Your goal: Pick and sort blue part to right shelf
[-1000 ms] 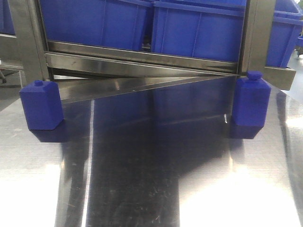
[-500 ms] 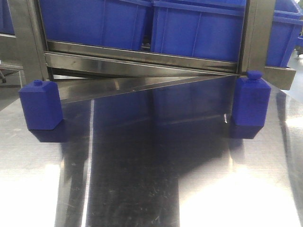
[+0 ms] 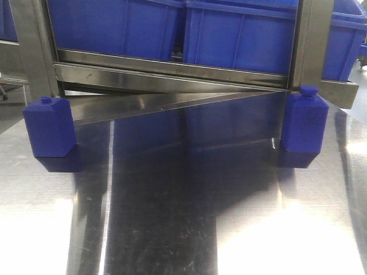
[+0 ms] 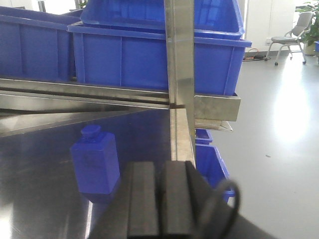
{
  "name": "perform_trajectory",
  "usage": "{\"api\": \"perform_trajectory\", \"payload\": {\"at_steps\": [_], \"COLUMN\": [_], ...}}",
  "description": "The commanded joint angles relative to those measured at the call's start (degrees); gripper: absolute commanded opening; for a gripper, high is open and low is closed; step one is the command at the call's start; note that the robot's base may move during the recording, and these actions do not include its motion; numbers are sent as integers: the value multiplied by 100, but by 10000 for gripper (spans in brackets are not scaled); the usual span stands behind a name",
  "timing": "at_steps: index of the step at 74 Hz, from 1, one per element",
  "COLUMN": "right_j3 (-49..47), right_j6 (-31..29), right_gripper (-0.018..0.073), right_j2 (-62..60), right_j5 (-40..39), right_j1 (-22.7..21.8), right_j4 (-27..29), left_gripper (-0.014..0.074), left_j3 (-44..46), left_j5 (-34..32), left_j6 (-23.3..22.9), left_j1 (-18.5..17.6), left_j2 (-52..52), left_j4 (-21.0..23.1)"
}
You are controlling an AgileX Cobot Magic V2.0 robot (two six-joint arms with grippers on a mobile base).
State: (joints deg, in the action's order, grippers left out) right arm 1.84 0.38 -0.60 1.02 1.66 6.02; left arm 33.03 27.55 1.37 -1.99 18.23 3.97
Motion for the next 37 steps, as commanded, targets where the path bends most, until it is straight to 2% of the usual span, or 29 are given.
{"api": "perform_trajectory", "payload": {"at_steps": [1, 13, 19, 28, 37], "right_j3": [-133, -133, -133, -133, -133], "right_j6": [-38, -38, -38, -38, -38], "right_gripper": [58, 58, 58, 58, 58], "right_j2": [-117, -117, -117, -117, -117], "right_j5": [-517, -517, -517, -517, -517], "right_j1": [-31, -31, -31, -31, -31], "right_j4": [16, 16, 16, 16, 16], "left_gripper": [394, 563, 617, 641, 641], "left_j3": [449, 931, 1165, 1546, 1990], "left_j5": [127, 894, 1289, 1721, 1865], "left_j6": [-16, -3, 116, 626, 641], "left_j1": [-34, -34, -34, -34, -34], "left_j2": [538, 1561, 2048, 2817, 3504], "left_j4": [271, 890, 1182, 1709, 1888]}}
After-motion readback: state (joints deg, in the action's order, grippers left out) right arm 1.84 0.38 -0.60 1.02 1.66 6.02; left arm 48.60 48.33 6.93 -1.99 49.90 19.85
